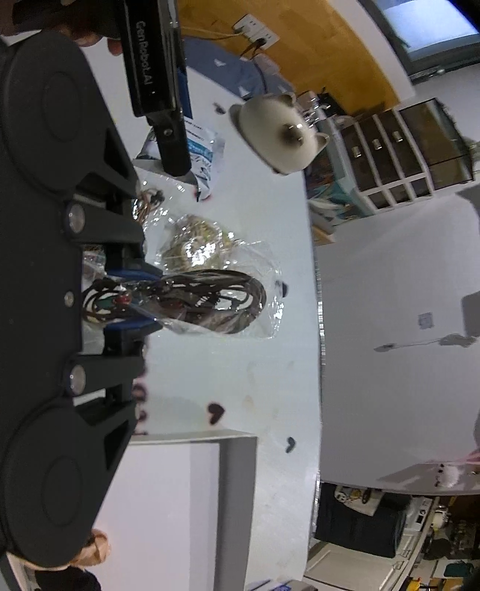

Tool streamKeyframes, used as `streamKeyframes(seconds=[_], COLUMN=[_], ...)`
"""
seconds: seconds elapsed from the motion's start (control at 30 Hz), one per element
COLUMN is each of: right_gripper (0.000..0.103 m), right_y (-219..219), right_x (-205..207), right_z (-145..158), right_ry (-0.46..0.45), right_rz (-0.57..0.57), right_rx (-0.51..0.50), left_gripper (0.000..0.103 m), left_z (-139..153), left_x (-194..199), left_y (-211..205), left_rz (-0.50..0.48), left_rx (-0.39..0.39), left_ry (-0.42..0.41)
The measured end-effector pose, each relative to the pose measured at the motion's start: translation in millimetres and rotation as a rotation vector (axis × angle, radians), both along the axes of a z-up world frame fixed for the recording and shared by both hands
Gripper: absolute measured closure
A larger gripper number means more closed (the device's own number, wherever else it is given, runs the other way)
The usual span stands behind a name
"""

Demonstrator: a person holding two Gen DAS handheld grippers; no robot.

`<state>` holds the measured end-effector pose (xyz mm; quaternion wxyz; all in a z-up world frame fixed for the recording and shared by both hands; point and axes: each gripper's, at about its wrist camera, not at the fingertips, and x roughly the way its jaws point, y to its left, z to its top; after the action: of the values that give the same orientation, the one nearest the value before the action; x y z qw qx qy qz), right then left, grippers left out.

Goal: Organize soft objects
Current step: 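Carry the sachet and dark cord bag over the white box with both tools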

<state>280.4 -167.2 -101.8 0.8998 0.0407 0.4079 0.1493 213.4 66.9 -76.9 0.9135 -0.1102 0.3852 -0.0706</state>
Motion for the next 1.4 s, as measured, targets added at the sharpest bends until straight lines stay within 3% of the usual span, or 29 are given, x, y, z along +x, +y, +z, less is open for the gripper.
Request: streamKeyframes(seconds=[0.5,0.87,1.4], right_gripper=[0.08,0.08,0.08], right_y=[-75.6,-174.3,-306.8], right_x=[-26.0,-18.4,8.3], right_z=[37.2,46.2,32.5], right_ry=[-0.09,-0.094,-0.066], right_rz=[0.01,-0.004,-0.07], right_rx=[0.027,0.024,0.034], left_gripper=[0.029,0.029,0.029], left_z=[43.2,53.0,45.3], left_x=[-24.6,-23.0,8.8], left_y=[-57.8,-148.1,-281.2], left_rz=[0.094,0.137,0.09], left_rx=[-0.012,-0.034,-0.016], left_ry=[-0.088,-0.103,-0.097])
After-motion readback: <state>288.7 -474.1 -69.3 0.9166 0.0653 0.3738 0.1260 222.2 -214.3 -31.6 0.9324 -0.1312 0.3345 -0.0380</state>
